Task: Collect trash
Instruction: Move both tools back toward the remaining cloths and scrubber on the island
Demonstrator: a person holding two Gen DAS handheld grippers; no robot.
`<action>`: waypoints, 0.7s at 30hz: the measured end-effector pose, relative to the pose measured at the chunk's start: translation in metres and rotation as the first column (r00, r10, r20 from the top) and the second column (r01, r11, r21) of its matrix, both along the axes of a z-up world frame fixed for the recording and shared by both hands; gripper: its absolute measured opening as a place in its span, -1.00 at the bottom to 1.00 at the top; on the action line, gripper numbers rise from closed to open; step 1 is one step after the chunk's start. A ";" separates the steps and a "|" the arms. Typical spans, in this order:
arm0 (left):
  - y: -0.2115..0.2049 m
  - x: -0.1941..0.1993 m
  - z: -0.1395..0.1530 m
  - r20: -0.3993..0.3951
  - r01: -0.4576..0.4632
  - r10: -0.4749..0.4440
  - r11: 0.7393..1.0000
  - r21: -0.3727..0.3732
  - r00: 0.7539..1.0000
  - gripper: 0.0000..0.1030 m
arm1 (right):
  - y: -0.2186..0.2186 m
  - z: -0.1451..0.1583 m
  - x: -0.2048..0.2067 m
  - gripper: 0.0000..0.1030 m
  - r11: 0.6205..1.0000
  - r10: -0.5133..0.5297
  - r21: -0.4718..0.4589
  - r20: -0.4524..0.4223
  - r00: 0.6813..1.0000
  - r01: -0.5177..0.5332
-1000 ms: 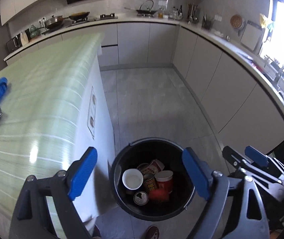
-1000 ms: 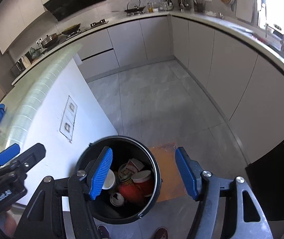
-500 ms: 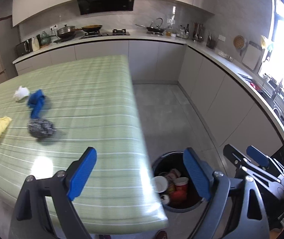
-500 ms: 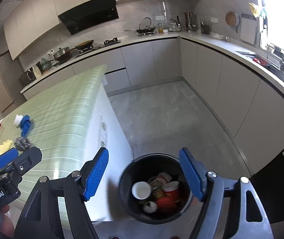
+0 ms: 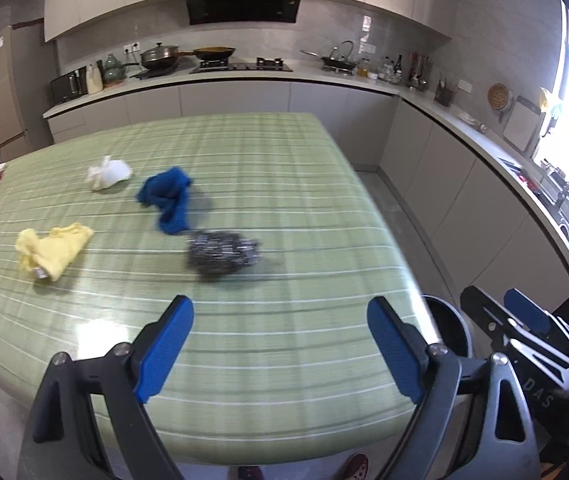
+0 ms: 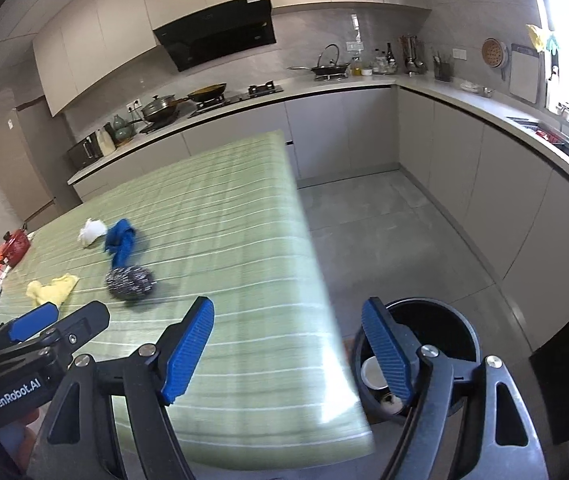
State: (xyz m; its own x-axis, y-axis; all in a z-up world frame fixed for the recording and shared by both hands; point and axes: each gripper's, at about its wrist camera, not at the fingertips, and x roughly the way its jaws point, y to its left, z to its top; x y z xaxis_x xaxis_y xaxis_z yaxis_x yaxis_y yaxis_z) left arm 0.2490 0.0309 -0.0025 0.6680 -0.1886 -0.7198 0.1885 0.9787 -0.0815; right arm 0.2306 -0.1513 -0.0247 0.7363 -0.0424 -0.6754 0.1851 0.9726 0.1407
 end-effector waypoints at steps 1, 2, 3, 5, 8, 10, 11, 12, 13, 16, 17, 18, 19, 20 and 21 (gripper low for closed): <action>0.008 0.001 -0.001 -0.004 -0.008 0.008 1.000 -0.002 1.000 0.74 | 0.006 -0.001 0.001 0.52 1.000 0.006 0.003 0.001 1.000 -0.006; 0.015 0.002 -0.001 -0.006 -0.014 0.013 1.000 -0.003 1.000 0.74 | 0.013 -0.001 0.002 0.52 1.000 0.015 0.008 0.001 1.000 -0.015; 0.022 0.003 -0.001 -0.008 -0.026 0.026 1.000 -0.002 1.000 0.74 | 0.019 0.000 0.003 0.52 1.000 0.026 0.006 -0.002 1.000 -0.026; 0.035 0.004 -0.002 -0.010 -0.050 0.050 0.999 -0.003 0.999 0.74 | 0.032 0.003 0.007 0.52 0.999 0.053 -0.008 -0.002 0.999 -0.053; 0.055 0.008 -0.006 -0.019 -0.103 0.103 0.995 -0.003 0.995 0.74 | 0.047 0.009 0.016 0.52 0.995 0.093 -0.018 0.004 0.996 -0.093; 0.067 0.011 -0.010 -0.026 -0.147 0.147 0.989 0.002 0.989 0.74 | 0.054 0.009 0.023 0.52 0.991 0.134 -0.023 0.013 0.991 -0.134; 0.074 0.012 -0.012 -0.035 -0.176 0.176 0.984 0.013 0.984 0.74 | 0.056 0.008 0.027 0.52 0.988 0.154 -0.021 0.016 0.988 -0.154; 0.081 0.013 -0.014 -0.047 -0.202 0.203 0.979 0.019 0.978 0.74 | 0.058 0.006 0.031 0.52 0.986 0.169 -0.017 0.014 0.986 -0.169; 0.087 0.013 -0.015 -0.052 -0.220 0.220 0.975 0.018 0.974 0.74 | 0.060 0.004 0.037 0.52 0.983 0.183 -0.005 0.008 0.983 -0.183; 0.104 0.015 -0.015 -0.041 -0.285 0.288 0.957 0.054 0.957 0.74 | 0.067 -0.005 0.050 0.52 0.972 0.228 0.058 0.005 0.974 -0.228; 0.110 0.016 -0.015 -0.045 -0.301 0.304 0.952 0.055 0.952 0.74 | 0.072 -0.008 0.054 0.52 0.967 0.249 0.061 0.001 0.969 -0.249; 0.114 0.016 -0.015 -0.047 -0.314 0.317 0.948 0.052 0.947 0.74 | 0.076 -0.010 0.057 0.52 0.963 0.264 0.060 -0.003 0.964 -0.263; 0.119 0.016 -0.015 -0.044 -0.328 0.331 0.943 0.053 0.943 0.74 | 0.079 -0.012 0.061 0.52 0.959 0.278 0.062 -0.007 0.961 -0.277; 0.122 0.017 -0.015 -0.042 -0.335 0.338 0.940 0.057 0.940 0.74 | 0.084 -0.015 0.066 0.52 0.954 0.293 0.071 -0.012 0.956 -0.292; 0.127 0.017 -0.016 -0.041 -0.347 0.350 0.936 0.068 0.936 0.74 | 0.086 -0.016 0.069 0.52 0.950 0.303 0.078 -0.015 0.953 -0.301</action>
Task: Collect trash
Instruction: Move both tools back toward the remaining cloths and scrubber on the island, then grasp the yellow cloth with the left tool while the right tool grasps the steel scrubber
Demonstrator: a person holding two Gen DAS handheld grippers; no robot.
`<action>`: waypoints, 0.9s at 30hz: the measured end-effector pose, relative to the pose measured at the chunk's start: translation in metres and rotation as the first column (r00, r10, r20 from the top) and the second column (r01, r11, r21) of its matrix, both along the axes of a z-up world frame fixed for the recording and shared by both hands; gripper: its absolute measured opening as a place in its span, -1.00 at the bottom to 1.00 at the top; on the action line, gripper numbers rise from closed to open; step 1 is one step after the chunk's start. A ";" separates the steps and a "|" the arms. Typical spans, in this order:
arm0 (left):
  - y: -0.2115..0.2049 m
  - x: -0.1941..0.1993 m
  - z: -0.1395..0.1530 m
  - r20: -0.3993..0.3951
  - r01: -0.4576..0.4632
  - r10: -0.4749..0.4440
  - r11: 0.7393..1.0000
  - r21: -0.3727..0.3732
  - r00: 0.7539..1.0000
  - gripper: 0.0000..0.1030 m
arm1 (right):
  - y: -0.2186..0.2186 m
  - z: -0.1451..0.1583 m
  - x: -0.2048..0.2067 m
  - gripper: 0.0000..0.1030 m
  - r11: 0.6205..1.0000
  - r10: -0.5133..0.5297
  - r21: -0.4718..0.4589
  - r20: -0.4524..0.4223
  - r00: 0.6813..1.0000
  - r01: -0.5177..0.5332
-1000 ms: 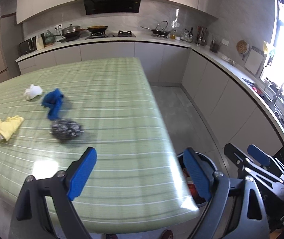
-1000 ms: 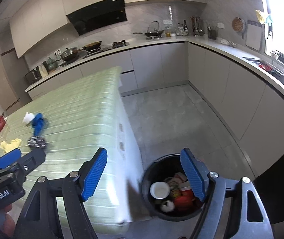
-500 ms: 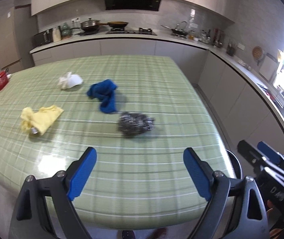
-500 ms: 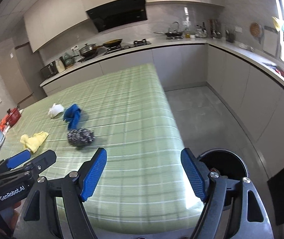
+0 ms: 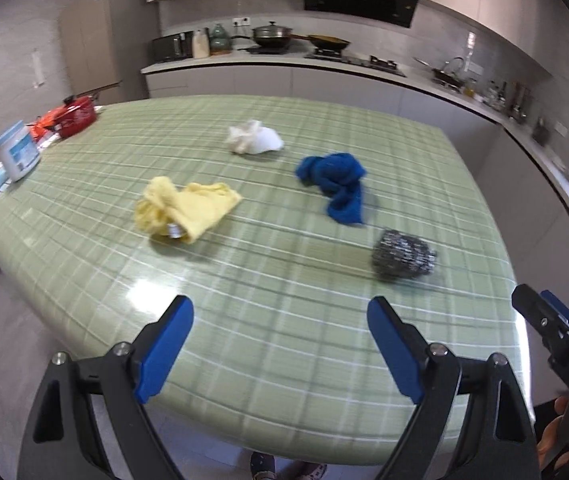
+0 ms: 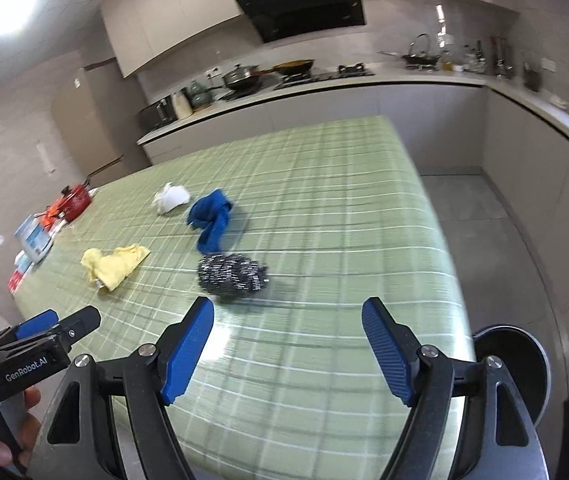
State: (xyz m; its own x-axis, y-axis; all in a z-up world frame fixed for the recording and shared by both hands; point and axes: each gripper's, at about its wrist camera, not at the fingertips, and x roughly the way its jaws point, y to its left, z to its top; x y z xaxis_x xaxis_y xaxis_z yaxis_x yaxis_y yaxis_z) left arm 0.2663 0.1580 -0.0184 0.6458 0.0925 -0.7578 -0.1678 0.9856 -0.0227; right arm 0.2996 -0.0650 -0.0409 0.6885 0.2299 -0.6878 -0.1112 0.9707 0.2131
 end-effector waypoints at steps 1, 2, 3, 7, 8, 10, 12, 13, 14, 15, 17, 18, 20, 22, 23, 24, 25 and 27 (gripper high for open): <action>0.004 0.001 -0.001 -0.002 -0.004 0.004 1.000 0.002 1.000 0.74 | 0.004 -0.002 0.003 0.52 1.000 0.011 0.003 -0.006 1.000 -0.011; 0.009 0.002 -0.001 -0.003 -0.012 0.012 1.000 0.001 1.000 0.74 | 0.009 -0.004 0.006 0.53 1.000 0.022 0.004 -0.012 1.000 -0.022; 0.015 0.003 -0.001 -0.001 -0.023 0.023 1.000 0.001 1.000 0.74 | 0.014 -0.006 0.010 0.53 0.999 0.032 0.006 -0.016 0.999 -0.032; 0.039 0.013 -0.003 0.004 -0.046 0.046 0.999 0.004 0.999 0.74 | 0.032 -0.013 0.025 0.55 0.998 0.056 0.005 -0.038 0.998 -0.056; 0.045 0.018 -0.004 0.004 -0.046 0.046 0.999 0.003 0.999 0.74 | 0.039 -0.016 0.029 0.56 0.998 0.057 0.003 -0.043 0.997 -0.057; 0.059 0.029 -0.006 0.008 -0.039 0.039 0.999 0.004 0.999 0.74 | 0.050 -0.021 0.036 0.58 0.998 0.055 -0.001 -0.054 0.997 -0.055; 0.072 0.040 -0.008 0.018 -0.023 0.023 1.000 0.004 1.000 0.74 | 0.062 -0.030 0.045 0.59 0.999 0.037 -0.009 -0.074 0.997 -0.037; 0.079 0.048 -0.010 0.020 -0.010 0.010 1.000 0.009 1.000 0.74 | 0.067 -0.035 0.050 0.59 1.000 0.022 -0.012 -0.083 0.996 -0.023; 0.086 0.055 -0.010 0.018 0.001 -0.001 1.000 0.015 1.000 0.74 | 0.073 -0.040 0.057 0.59 1.000 0.002 -0.013 -0.096 0.995 -0.003; 0.091 0.062 -0.012 0.016 0.011 -0.012 1.000 0.016 1.000 0.74 | 0.078 -0.045 0.062 0.59 1.000 -0.016 -0.014 -0.113 0.994 0.015; 0.105 0.079 -0.014 0.009 0.035 -0.035 0.999 0.014 0.999 0.74 | 0.088 -0.054 0.075 0.59 0.999 -0.048 -0.027 -0.145 0.988 0.045; 0.109 0.083 -0.015 0.008 0.042 -0.042 0.999 0.013 0.999 0.74 | 0.091 -0.057 0.080 0.60 0.997 -0.069 -0.040 -0.153 0.986 0.064; 0.119 0.098 -0.019 0.005 0.069 -0.070 0.997 0.016 0.998 0.74 | 0.096 -0.062 0.088 0.59 0.993 -0.112 -0.051 -0.161 0.981 0.105; 0.125 0.107 -0.023 -0.007 0.088 -0.088 0.996 0.017 0.996 0.74 | 0.100 -0.066 0.094 0.59 0.989 -0.147 -0.053 -0.167 0.975 0.140; 0.129 0.113 -0.025 -0.014 0.098 -0.098 0.995 0.010 0.995 0.74 | 0.101 -0.068 0.097 0.59 0.986 -0.164 -0.064 -0.171 0.972 0.155; 0.131 0.115 -0.027 -0.016 0.103 -0.103 0.995 0.005 0.995 0.74 | 0.103 -0.070 0.099 0.59 0.984 -0.174 -0.066 -0.171 0.970 0.165; 0.133 0.118 -0.028 -0.018 0.110 -0.110 0.994 0.002 0.994 0.74 | 0.103 -0.070 0.099 0.59 0.983 -0.182 -0.063 -0.168 0.969 0.174; 0.136 0.124 -0.032 -0.029 0.128 -0.128 0.992 -0.003 0.991 0.74 | 0.105 -0.071 0.102 0.57 0.980 -0.198 -0.056 -0.165 0.966 0.191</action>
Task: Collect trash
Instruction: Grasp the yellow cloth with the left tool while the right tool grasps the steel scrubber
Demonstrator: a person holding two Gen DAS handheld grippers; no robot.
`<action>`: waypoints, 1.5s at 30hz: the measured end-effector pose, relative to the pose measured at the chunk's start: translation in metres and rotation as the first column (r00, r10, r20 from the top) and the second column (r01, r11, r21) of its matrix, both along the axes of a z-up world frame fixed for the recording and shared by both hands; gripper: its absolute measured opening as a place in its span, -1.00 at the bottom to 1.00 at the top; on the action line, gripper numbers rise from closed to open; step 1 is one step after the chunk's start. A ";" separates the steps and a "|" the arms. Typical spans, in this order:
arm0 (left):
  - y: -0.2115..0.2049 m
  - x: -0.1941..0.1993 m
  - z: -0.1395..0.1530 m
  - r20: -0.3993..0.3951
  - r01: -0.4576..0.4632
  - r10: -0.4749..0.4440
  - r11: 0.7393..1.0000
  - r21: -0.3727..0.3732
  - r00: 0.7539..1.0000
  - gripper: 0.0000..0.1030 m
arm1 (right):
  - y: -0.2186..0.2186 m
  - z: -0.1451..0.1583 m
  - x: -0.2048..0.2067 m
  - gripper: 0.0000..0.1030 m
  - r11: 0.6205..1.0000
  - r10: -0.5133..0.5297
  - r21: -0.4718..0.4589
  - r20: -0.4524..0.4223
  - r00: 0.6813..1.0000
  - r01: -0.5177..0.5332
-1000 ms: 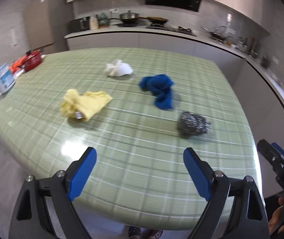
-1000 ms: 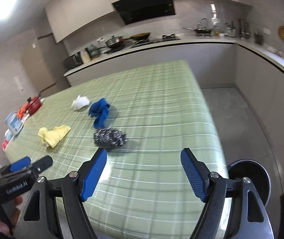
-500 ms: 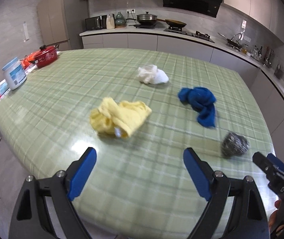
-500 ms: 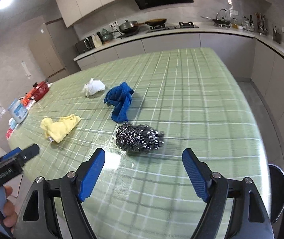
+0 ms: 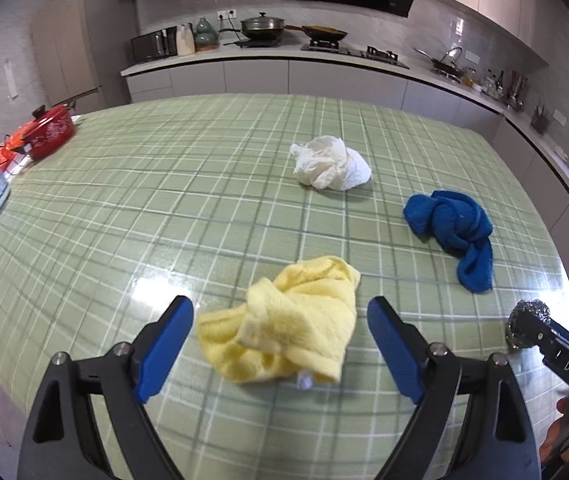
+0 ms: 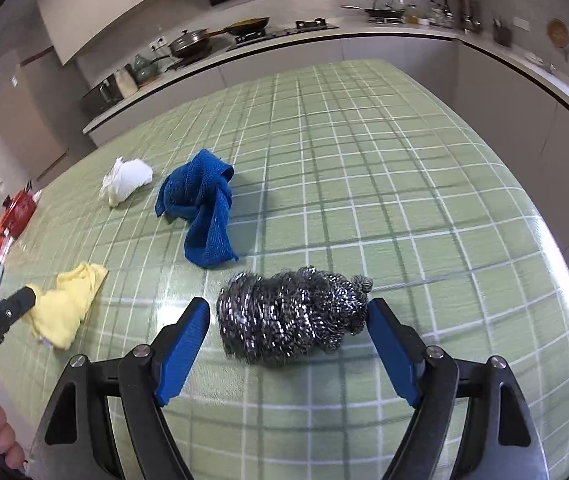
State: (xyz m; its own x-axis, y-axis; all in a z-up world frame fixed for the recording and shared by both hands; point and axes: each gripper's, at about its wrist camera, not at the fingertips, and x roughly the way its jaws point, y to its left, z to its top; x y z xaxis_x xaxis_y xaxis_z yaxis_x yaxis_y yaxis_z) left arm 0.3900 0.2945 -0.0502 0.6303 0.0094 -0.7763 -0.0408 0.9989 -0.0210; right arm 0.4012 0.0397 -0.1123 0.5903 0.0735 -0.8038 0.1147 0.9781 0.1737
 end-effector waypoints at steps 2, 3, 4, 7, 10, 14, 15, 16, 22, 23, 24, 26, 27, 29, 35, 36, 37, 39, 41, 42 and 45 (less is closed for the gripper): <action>0.002 0.006 -0.005 -0.017 0.023 -0.023 1.000 -0.008 1.000 0.74 | 0.005 -0.002 0.004 0.37 1.000 0.009 0.005 -0.004 1.000 -0.008; 0.002 0.009 -0.007 -0.026 0.030 -0.030 1.000 -0.008 0.999 0.74 | 0.007 -0.002 0.006 0.37 1.000 0.013 0.009 -0.005 1.000 -0.013; 0.002 0.013 -0.011 -0.041 0.039 -0.040 0.999 -0.011 0.998 0.74 | 0.010 -0.002 0.007 0.34 1.000 0.017 0.009 -0.001 1.000 -0.017; 0.004 0.020 -0.021 -0.073 0.053 -0.055 0.998 -0.025 0.996 0.74 | 0.022 -0.002 0.011 0.29 0.999 0.043 0.012 0.003 0.999 -0.043; 0.004 0.026 -0.033 -0.101 0.068 -0.070 0.997 -0.027 0.992 0.74 | 0.031 -0.004 0.015 0.29 0.997 0.072 0.009 -0.011 0.997 -0.072; 0.005 0.025 -0.040 -0.102 0.084 -0.090 0.994 -0.066 0.991 0.64 | 0.039 -0.004 0.016 0.28 0.997 0.078 -0.014 -0.006 0.997 -0.078; 0.005 0.023 -0.041 -0.103 0.091 -0.099 0.993 -0.081 0.990 0.47 | 0.040 -0.004 0.016 0.27 0.997 0.076 -0.018 -0.003 0.997 -0.076; 0.005 0.022 -0.042 -0.106 0.098 -0.108 0.991 -0.093 0.989 0.37 | 0.040 -0.004 0.015 0.24 0.997 0.077 -0.018 -0.003 0.997 -0.077; -0.002 0.017 -0.038 -0.085 0.113 -0.125 0.985 -0.130 0.989 0.00 | 0.041 -0.002 0.014 0.00 0.995 0.098 -0.013 0.007 0.995 -0.098; -0.003 0.016 -0.036 -0.080 0.110 -0.122 0.985 -0.136 0.989 -0.02 | 0.041 -0.002 0.013 -0.03 0.995 0.101 -0.014 0.009 0.995 -0.100; -0.003 0.015 -0.035 -0.078 0.112 -0.123 0.984 -0.140 0.989 -0.03 | 0.040 -0.001 0.012 -0.05 0.995 0.103 -0.013 0.011 0.995 -0.103; -0.006 0.012 -0.032 -0.073 0.119 -0.130 0.982 -0.146 0.989 -0.03 | 0.038 0.001 0.009 -0.11 0.995 0.103 -0.007 0.019 0.994 -0.103; -0.007 0.011 -0.031 -0.069 0.120 -0.132 0.982 -0.146 0.989 -0.03 | 0.037 0.001 0.008 -0.12 0.994 0.108 -0.005 0.018 0.994 -0.108; -0.011 0.009 -0.029 -0.068 0.126 -0.138 0.980 -0.150 0.988 -0.03 | 0.034 0.003 0.006 -0.14 0.994 0.113 -0.002 0.021 0.993 -0.113; -0.025 0.007 -0.035 -0.105 0.122 -0.132 0.988 -0.096 0.986 0.38 | 0.031 0.002 0.001 0.20 0.991 0.131 -0.011 0.002 0.991 -0.131; -0.025 0.007 -0.034 -0.100 0.121 -0.130 0.989 -0.090 0.986 0.47 | 0.031 0.002 0.001 0.23 0.992 0.128 -0.014 -0.002 0.992 -0.128; -0.025 0.008 -0.033 -0.091 0.118 -0.125 0.990 -0.081 0.988 0.49 | 0.031 0.002 0.001 0.26 0.992 0.127 -0.013 -0.002 0.992 -0.127; -0.024 0.009 -0.032 -0.082 0.111 -0.117 0.991 -0.074 0.990 0.50 | 0.033 0.003 0.001 0.29 0.992 0.124 0.000 0.003 0.992 -0.124; -0.022 0.013 -0.034 -0.081 0.112 -0.119 0.990 -0.082 0.990 0.50 | 0.034 0.001 0.003 0.30 0.993 0.118 -0.003 0.000 0.993 -0.118; -0.022 0.015 -0.036 -0.083 0.116 -0.123 0.990 -0.085 0.989 0.50 | 0.035 -0.001 0.005 0.30 0.993 0.115 -0.004 -0.005 0.993 -0.115; -0.019 0.017 -0.041 -0.093 0.130 -0.141 0.984 -0.119 0.986 0.12 | 0.032 -0.007 0.006 0.15 0.996 0.089 0.033 -0.006 0.996 -0.089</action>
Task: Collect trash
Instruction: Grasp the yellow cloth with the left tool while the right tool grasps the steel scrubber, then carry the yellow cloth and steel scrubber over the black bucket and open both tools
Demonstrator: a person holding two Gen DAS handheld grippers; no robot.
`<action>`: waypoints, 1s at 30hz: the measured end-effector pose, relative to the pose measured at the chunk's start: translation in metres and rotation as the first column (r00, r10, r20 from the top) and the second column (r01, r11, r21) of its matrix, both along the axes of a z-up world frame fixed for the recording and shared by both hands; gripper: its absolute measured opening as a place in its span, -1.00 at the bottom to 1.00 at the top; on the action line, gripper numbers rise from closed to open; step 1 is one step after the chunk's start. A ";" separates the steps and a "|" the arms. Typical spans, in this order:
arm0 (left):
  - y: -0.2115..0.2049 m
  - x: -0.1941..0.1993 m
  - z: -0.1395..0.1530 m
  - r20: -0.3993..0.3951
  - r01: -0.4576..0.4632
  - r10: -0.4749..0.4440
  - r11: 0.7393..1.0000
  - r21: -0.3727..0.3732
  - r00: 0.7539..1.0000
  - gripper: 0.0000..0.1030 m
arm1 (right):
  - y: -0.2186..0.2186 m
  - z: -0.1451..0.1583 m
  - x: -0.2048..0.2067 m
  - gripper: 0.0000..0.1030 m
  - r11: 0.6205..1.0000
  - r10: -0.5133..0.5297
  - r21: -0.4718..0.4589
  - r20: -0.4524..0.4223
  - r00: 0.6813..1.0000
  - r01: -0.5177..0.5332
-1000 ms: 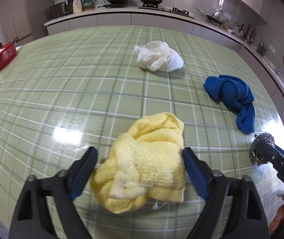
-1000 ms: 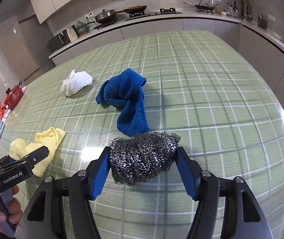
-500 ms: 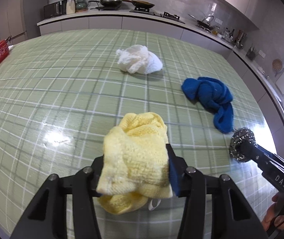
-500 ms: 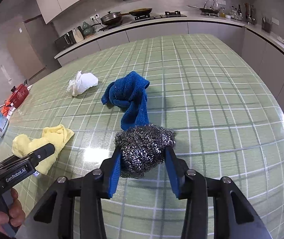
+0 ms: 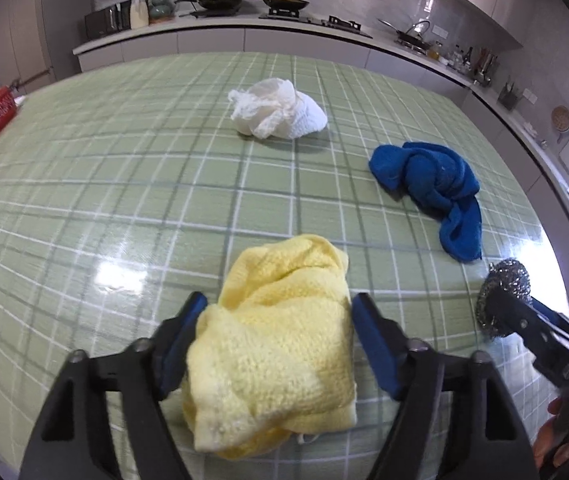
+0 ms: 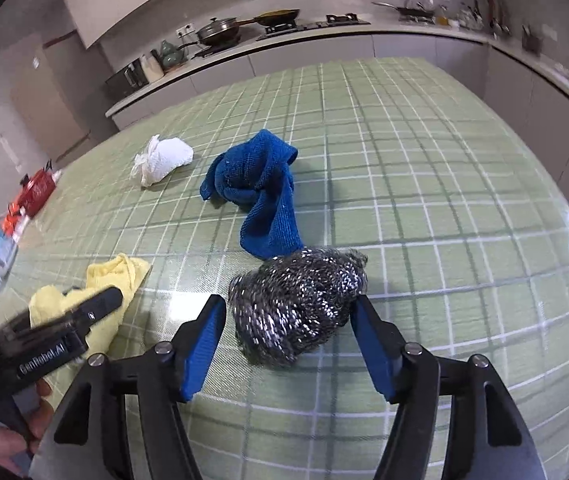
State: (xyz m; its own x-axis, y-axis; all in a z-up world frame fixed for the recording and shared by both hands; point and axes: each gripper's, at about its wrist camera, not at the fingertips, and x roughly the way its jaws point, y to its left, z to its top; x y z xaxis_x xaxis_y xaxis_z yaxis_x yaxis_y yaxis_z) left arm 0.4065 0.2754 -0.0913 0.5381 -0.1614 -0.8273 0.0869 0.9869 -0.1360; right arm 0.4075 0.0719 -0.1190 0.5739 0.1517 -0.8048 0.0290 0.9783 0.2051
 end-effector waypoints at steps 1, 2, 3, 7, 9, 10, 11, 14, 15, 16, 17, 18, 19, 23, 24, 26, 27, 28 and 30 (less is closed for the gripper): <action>0.001 0.000 -0.002 -0.005 0.005 -0.005 1.000 -0.013 1.000 0.10 | 0.000 -0.001 0.000 0.10 1.000 -0.007 0.004 -0.001 1.000 0.007; 0.001 -0.001 -0.001 0.002 0.005 -0.005 1.000 -0.016 1.000 0.03 | 0.000 -0.003 0.000 0.05 1.000 -0.009 0.003 0.001 1.000 0.009; 0.001 -0.002 0.000 0.013 0.008 -0.008 1.000 -0.016 1.000 -0.03 | 0.001 -0.002 0.000 0.01 1.000 -0.008 -0.003 0.007 1.000 0.008; 0.000 -0.008 0.006 0.034 0.017 -0.016 1.000 -0.027 0.999 -0.13 | 0.003 0.002 -0.004 -0.11 1.000 -0.003 -0.007 0.030 1.000 0.003; 0.000 -0.012 0.010 0.047 0.017 -0.016 0.999 -0.028 0.999 -0.13 | 0.001 0.006 -0.007 -0.12 1.000 0.000 -0.004 0.045 0.999 0.001; -0.001 -0.013 0.013 0.052 0.018 -0.017 0.999 -0.029 0.999 -0.13 | 0.001 0.008 -0.008 -0.12 1.000 0.000 -0.006 0.051 0.999 0.000; -0.002 -0.015 0.017 0.059 0.018 -0.016 0.999 -0.033 0.998 -0.13 | 0.000 0.011 -0.009 -0.12 1.000 0.001 -0.005 0.058 0.998 -0.001; -0.008 -0.019 0.027 0.080 0.020 -0.017 0.999 -0.034 0.997 -0.13 | -0.005 0.018 -0.013 -0.12 1.000 0.002 0.002 0.071 0.997 -0.002; -0.011 -0.020 0.030 0.086 0.021 -0.018 0.999 -0.034 0.996 -0.13 | -0.007 0.021 -0.016 -0.12 1.000 0.002 0.001 0.076 0.997 -0.002; -0.013 -0.022 0.033 0.092 0.023 -0.019 0.999 -0.034 0.996 -0.13 | -0.010 0.023 -0.018 -0.12 1.000 0.002 0.001 0.082 0.997 -0.002; -0.016 -0.024 0.036 0.099 0.024 -0.021 0.999 -0.033 0.995 -0.13 | -0.013 0.026 -0.021 -0.12 1.000 0.003 0.002 0.088 0.996 -0.003; -0.022 -0.027 0.040 0.109 0.026 -0.023 0.999 -0.031 0.994 -0.13 | -0.016 0.029 -0.024 -0.12 1.000 0.005 0.003 0.092 0.996 -0.005; -0.025 -0.029 0.042 0.113 0.025 -0.022 0.999 -0.030 0.993 -0.13 | -0.019 0.031 -0.026 -0.12 1.000 0.005 0.005 0.097 0.995 -0.006; -0.047 -0.043 0.051 0.132 0.021 -0.016 0.999 -0.035 0.991 -0.13 | -0.036 0.044 -0.042 -0.12 1.000 0.021 -0.006 0.124 0.992 -0.020; -0.055 -0.047 0.054 0.137 0.022 -0.017 0.999 -0.034 0.990 -0.13 | -0.041 0.047 -0.046 -0.12 1.000 0.026 -0.006 0.129 0.991 -0.025; -0.067 -0.055 0.057 0.144 0.020 -0.015 0.999 -0.033 0.989 -0.13 | -0.052 0.052 -0.054 -0.12 0.999 0.034 -0.005 0.137 0.990 -0.034; -0.076 -0.060 0.059 0.147 0.020 -0.015 0.999 -0.036 0.989 -0.13 | -0.059 0.055 -0.060 -0.12 0.999 0.039 -0.007 0.142 0.989 -0.039; -0.086 -0.065 0.060 0.151 0.019 -0.013 0.999 -0.038 0.988 -0.13 | -0.068 0.057 -0.065 -0.12 0.999 0.044 -0.009 0.148 0.988 -0.043; -0.100 -0.074 0.062 0.157 0.017 -0.010 0.999 -0.040 0.987 -0.13 | -0.083 0.061 -0.075 -0.12 0.999 0.050 -0.008 0.154 0.987 -0.050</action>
State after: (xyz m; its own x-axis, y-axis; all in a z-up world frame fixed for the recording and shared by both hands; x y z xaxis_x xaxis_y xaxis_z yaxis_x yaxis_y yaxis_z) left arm 0.3328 0.1753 -0.0290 0.6584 -0.2018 -0.7252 0.1237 0.9793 -0.1602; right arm 0.3329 -0.0108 -0.0581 0.6829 0.1801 -0.7080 -0.0515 0.9786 0.1993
